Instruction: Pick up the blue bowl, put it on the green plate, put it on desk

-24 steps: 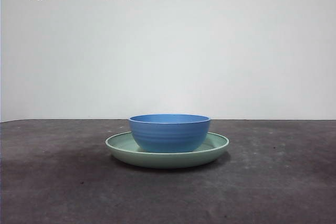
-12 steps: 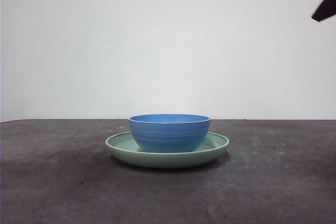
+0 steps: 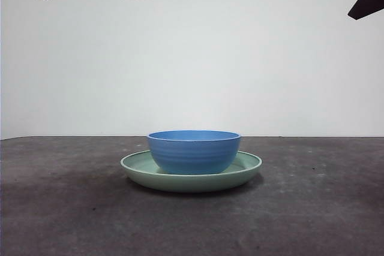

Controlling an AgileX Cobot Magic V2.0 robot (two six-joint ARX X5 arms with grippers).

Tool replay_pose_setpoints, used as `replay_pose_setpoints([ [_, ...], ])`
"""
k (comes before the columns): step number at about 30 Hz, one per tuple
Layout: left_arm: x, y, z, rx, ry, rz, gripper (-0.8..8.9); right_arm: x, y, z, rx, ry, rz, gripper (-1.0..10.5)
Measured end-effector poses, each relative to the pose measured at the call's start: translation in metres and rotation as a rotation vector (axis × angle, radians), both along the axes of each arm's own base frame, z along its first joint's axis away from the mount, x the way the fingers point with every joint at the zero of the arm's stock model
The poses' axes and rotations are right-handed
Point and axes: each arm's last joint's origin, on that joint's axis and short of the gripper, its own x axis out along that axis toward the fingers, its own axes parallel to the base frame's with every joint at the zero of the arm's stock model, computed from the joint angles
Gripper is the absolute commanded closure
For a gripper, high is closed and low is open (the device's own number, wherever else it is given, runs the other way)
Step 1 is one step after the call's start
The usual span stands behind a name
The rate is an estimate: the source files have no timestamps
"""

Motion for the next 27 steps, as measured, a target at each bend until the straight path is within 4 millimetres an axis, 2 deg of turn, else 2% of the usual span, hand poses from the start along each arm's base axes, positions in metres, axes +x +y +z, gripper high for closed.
replay_pose_setpoints([
  [2, 0.0000, 0.0000, 0.0000, 0.000, 0.000, 0.000, 7.76, 0.0000, 0.0000, -0.0001, 0.000, 0.001, 0.000, 9.4],
  [3, 0.0000, 0.0000, 0.0000, 0.000, 0.000, -0.001, 8.09, -0.0001, 0.0000, -0.0001, -0.001, 0.001, 0.000, 9.3],
  [27, 0.0000, 0.0000, 0.0000, 0.000, 0.000, -0.001, 8.05, 0.0000, 0.0000, -0.0001, -0.001, 0.000, 0.000, 9.3],
])
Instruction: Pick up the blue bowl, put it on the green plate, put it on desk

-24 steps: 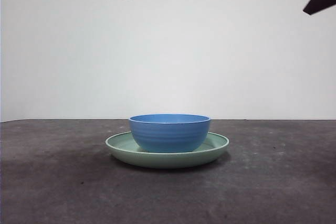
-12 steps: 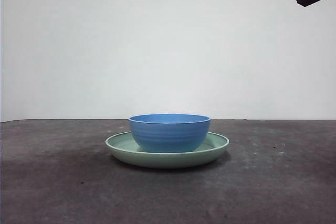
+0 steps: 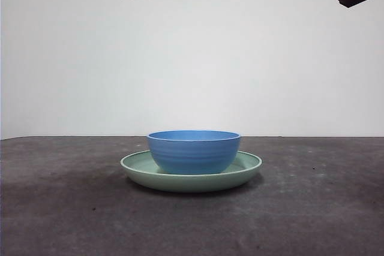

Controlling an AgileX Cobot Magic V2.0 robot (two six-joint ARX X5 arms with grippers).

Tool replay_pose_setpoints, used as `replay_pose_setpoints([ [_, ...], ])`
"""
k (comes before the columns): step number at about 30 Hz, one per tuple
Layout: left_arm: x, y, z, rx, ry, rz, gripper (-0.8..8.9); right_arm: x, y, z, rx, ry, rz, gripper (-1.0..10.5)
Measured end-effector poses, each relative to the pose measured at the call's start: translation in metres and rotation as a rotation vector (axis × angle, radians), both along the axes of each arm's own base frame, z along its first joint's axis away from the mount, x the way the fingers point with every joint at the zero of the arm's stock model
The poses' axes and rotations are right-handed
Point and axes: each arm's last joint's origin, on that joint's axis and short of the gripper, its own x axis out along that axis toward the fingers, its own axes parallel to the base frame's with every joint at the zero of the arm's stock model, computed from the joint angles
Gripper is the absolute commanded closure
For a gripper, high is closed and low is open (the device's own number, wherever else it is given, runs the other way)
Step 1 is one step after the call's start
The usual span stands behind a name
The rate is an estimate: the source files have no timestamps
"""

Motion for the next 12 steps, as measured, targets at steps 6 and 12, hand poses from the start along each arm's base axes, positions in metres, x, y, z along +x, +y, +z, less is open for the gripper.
replay_pose_setpoints([
  [6, 0.000, 0.000, 0.001, -0.002, -0.005, 0.000, 8.05, 0.000, 0.000, 0.000, 0.000, 0.000, 0.000, 9.3],
  [12, -0.006, 0.018, 0.026, -0.035, -0.311, 0.139, 8.05, 0.000, 0.000, 0.000, 0.000, 0.000, 0.000, 9.3],
])
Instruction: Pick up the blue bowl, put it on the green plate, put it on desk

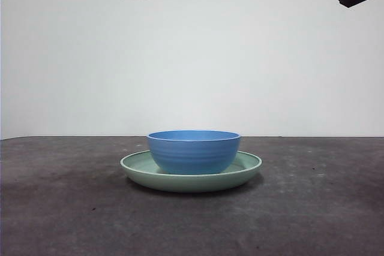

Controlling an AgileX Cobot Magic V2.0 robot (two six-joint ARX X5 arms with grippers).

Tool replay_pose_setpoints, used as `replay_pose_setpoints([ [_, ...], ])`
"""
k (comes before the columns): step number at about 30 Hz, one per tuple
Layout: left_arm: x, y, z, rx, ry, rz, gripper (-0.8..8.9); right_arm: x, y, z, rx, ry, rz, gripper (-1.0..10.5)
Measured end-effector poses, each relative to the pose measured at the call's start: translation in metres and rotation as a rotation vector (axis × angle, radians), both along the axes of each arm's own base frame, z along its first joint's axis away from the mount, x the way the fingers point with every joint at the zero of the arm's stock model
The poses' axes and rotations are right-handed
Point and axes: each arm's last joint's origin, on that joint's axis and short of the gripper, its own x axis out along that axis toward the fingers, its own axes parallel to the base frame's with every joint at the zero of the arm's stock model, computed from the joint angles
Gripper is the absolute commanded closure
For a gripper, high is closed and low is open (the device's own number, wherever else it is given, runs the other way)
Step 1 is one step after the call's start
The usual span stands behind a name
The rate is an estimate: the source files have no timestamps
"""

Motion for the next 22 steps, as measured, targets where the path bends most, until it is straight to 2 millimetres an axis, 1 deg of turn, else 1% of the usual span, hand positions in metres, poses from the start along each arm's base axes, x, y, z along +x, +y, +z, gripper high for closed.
replay_pose_setpoints([
  [4, -0.014, 0.022, 0.023, -0.041, -0.322, 0.145, 8.05, 0.000, 0.000, 0.000, 0.000, 0.000, 0.000, 9.3],
  [6, -0.023, 0.032, 0.028, -0.043, -0.452, 0.229, 8.05, 0.000, 0.000, 0.000, 0.000, 0.000, 0.000, 9.3],
  [8, -0.033, 0.041, 0.029, -0.042, -0.558, 0.325, 8.05, 0.000, 0.000, 0.000, 0.000, 0.000, 0.000, 9.3],
  [11, -0.047, 0.050, 0.024, -0.032, -0.662, 0.469, 8.05, 0.000, 0.000, 0.000, 0.000, 0.000, 0.000, 9.3],
  [12, -0.049, 0.052, 0.019, -0.026, -0.673, 0.504, 8.05, 0.000, 0.000, 0.000, 0.000, 0.000, 0.000, 9.3],
  [15, -0.051, 0.056, -0.004, 0.004, -0.662, 0.602, 8.05, 0.000, 0.000, 0.000, 0.000, 0.000, 0.000, 9.3],
  [16, -0.050, 0.058, -0.016, 0.021, -0.642, 0.627, 8.05, 0.000, 0.000, 0.000, 0.000, 0.000, 0.000, 9.3],
  [18, -0.048, 0.059, -0.034, 0.038, -0.615, 0.651, 8.05, 0.000, 0.000, 0.000, 0.000, 0.000, 0.000, 9.3],
  [19, -0.047, 0.060, -0.047, 0.049, -0.594, 0.660, 8.05, 0.000, 0.000, 0.000, 0.000, 0.000, 0.000, 9.3],
  [22, -0.046, 0.062, -0.076, 0.070, -0.553, 0.679, 8.05, 0.000, 0.000, 0.000, 0.000, 0.000, 0.000, 9.3],
])
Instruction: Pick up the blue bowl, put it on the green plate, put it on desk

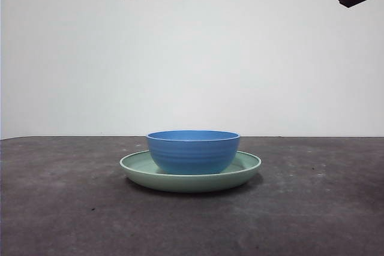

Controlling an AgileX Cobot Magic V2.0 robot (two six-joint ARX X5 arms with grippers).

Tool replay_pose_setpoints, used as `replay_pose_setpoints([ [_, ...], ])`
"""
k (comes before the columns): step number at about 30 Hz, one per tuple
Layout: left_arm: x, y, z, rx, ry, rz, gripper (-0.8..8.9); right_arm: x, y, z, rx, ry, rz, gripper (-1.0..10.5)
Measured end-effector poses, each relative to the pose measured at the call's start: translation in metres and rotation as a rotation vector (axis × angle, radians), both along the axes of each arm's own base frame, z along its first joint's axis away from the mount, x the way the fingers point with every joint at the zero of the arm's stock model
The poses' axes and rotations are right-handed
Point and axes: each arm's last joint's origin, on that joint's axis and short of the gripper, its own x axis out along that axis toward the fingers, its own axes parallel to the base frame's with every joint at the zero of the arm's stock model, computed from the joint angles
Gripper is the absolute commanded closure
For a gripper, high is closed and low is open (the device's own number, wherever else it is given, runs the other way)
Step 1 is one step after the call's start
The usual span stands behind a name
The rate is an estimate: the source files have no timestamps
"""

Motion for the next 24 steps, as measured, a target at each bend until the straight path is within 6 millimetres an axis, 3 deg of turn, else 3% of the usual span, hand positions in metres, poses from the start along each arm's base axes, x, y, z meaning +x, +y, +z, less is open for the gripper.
replay_pose_setpoints([
  [10, 0.003, 0.004, -0.073, -0.005, 0.093, 0.049, 8.05, 0.000, 0.000, 0.000, 0.000, 0.000, 0.000, 9.3],
  [24, 0.007, 0.006, -0.115, -0.067, 0.178, 0.072, 8.05, 0.000, 0.000, 0.000, 0.000, 0.000, 0.000, 9.3],
])
